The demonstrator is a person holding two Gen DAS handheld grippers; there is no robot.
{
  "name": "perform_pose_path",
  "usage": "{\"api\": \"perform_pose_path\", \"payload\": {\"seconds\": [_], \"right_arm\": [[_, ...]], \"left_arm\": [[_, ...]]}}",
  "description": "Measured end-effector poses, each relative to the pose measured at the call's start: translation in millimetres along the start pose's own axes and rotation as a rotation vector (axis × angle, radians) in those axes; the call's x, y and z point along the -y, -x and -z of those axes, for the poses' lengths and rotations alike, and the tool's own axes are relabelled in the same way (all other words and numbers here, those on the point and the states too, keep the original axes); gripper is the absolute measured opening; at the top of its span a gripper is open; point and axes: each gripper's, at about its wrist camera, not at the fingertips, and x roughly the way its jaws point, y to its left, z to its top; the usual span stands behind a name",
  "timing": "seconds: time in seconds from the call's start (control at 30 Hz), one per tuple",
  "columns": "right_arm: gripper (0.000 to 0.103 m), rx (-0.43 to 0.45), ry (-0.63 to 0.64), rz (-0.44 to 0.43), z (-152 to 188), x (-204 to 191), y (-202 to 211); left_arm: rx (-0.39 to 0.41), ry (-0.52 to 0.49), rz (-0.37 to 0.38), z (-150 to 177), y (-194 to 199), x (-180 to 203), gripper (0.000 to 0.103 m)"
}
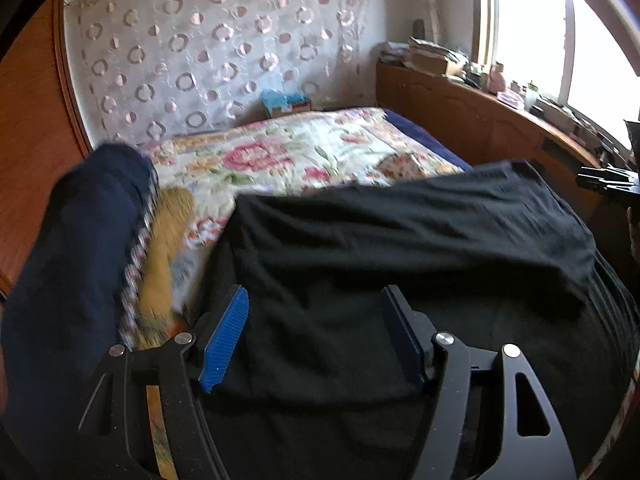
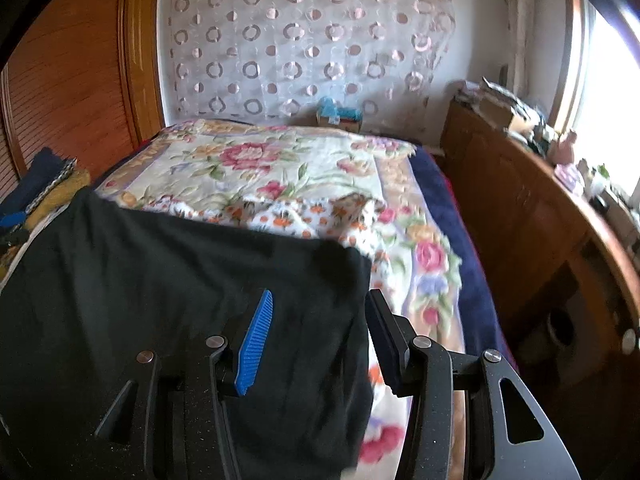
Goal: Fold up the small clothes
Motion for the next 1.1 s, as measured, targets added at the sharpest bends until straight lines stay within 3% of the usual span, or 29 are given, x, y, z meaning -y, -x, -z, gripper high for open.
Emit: {"api": "perform_pose_path", "payload": {"seconds": [0.17, 0.33, 0.63, 0.93, 1.03, 1.1], "right_arm": [[0.050, -0.071, -0.049, -0.049, 39, 9, 30], [0.050, -0.115, -0.109, -0.043, 67, 23, 46], [0.050, -0.134, -0.152, -0.057, 66, 30, 51], [0.048, -0.141, -0.148, -0.073, 61, 17, 24], [0.040, -0.137, -0.143, -0.078, 59, 19, 19], [0.037, -0.138, -0.153, -0.085, 59, 21, 16]], "left_arm": [[-0.054, 0.005, 0.011, 24, -1, 4, 0.069], [-0.101, 0.039, 0.002, 37, -5, -2, 0.069], [-0.130, 0.113, -0.011, 46, -15, -10, 0.069], [-0.132, 0.157, -0.004, 36, -23, -17, 0.069], [-0.124, 0.181, 0.010, 33, -23, -21, 0.054], [-0.121, 0.185, 0.002, 32, -24, -23, 0.036]]}}
